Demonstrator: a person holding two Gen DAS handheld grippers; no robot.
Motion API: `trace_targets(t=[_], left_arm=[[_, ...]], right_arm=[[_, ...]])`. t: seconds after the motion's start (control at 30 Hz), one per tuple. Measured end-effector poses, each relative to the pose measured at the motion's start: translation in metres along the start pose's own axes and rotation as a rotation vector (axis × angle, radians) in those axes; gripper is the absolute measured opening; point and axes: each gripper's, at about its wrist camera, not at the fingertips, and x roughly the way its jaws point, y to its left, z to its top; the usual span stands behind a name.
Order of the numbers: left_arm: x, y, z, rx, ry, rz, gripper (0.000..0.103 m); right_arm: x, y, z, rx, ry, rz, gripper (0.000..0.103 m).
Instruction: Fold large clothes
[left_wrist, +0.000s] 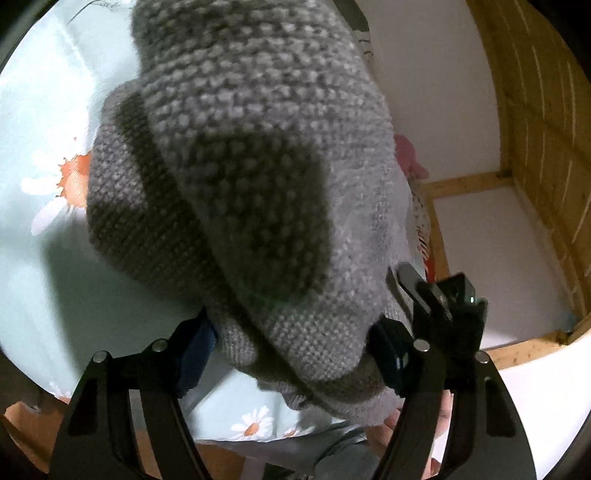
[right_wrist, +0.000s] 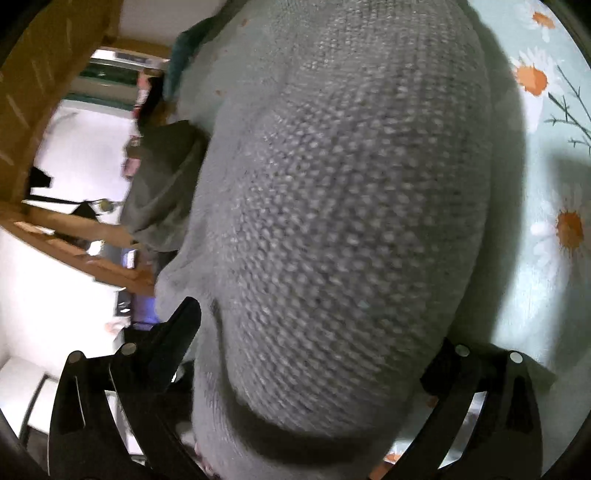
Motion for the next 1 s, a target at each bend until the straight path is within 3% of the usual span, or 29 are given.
trace_targets(t=[0.1,0.17,0.23,0.33,0.47,0.67,0.8,1.0], left_arm=[[0.002,-0.001,0.004,-0.006,0.006,-0.016,0.072],[-0.009,0.004,0.008,0.000,0.004,-0.014,0.072],[-0.008,0.002,0.010,0.004,0.002,-0.016,0.072],[-0.007,-0.009,0.009,0.029,-0.010,-0.003,0.072],[-0.015,-0.030,0.014,0.090,-0.052,0.022,0.068],[-0.038,-0.085,0.029,0.208,-0.189,0.008,0.067],[-0.043,-0.126,0.067,0.269,-0.262,0.013,0.066],[-0.049,-0.220,0.178,0.400,-0.417,-0.016,0.066]], right_arm=[[-0.002,0.002,-0.004,-0.037,-0.021,-0.011,0.097],[-0.006,0.010,-0.007,-0.105,-0.008,-0.076,0.083],[-0.013,0.015,-0.007,-0.113,-0.029,-0.074,0.068],[-0.019,0.024,-0.010,-0.163,-0.069,-0.082,0.059],[-0.028,0.039,-0.009,-0.224,-0.122,-0.090,0.054],[-0.057,0.080,0.017,-0.308,-0.214,-0.012,0.050],[-0.071,0.114,0.067,-0.369,-0.243,0.038,0.049],[-0.092,0.199,0.178,-0.512,-0.334,0.118,0.049]])
